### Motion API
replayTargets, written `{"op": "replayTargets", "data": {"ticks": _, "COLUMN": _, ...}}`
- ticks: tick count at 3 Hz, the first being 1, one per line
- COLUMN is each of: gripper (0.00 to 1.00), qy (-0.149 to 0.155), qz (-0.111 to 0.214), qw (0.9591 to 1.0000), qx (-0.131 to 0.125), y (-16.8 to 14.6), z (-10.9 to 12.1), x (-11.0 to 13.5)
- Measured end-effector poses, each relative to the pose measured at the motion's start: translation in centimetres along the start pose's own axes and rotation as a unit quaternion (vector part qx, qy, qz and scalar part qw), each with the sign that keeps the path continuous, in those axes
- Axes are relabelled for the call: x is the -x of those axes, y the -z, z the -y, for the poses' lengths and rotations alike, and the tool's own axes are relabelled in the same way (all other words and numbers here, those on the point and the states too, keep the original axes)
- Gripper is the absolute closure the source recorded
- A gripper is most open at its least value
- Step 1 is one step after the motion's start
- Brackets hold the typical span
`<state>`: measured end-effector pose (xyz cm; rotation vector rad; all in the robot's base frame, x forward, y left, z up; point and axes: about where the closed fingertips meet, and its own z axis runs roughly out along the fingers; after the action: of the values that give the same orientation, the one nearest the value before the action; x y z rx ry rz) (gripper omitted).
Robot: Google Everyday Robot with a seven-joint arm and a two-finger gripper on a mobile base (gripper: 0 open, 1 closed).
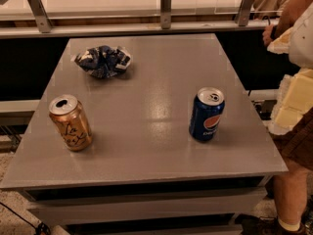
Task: Move pepsi can near blue chip bag
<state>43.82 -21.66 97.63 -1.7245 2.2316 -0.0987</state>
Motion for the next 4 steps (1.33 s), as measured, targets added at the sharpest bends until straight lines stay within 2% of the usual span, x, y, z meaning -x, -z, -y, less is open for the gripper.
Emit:
{"op": "replayTargets", "data": {"ticks": 1, "gripper": 0.00, "qy": 0.000, "qz": 0.000, "qw": 1.0000, "qx": 0.000, "y": 0.0, "z": 0.0, "x": 0.0}}
{"op": "replayTargets", "data": {"ticks": 2, "gripper": 0.00, "qy": -0.001, "qz": 0.017, "qw": 0.9999, "qx": 0.004, "y": 0.1, "z": 0.0, "x": 0.4}}
{"op": "replayTargets", "data": {"ticks": 3, "gripper": 0.00, "qy": 0.003, "qz": 0.065, "qw": 0.9976, "qx": 0.024, "y": -0.8, "z": -0.2, "x": 2.0}}
{"op": "replayTargets", "data": {"ticks": 4, "gripper": 0.00, "qy": 0.018, "qz": 0.101, "qw": 0.9936, "qx": 0.047, "y": -2.4, "z": -0.9, "x": 4.9}}
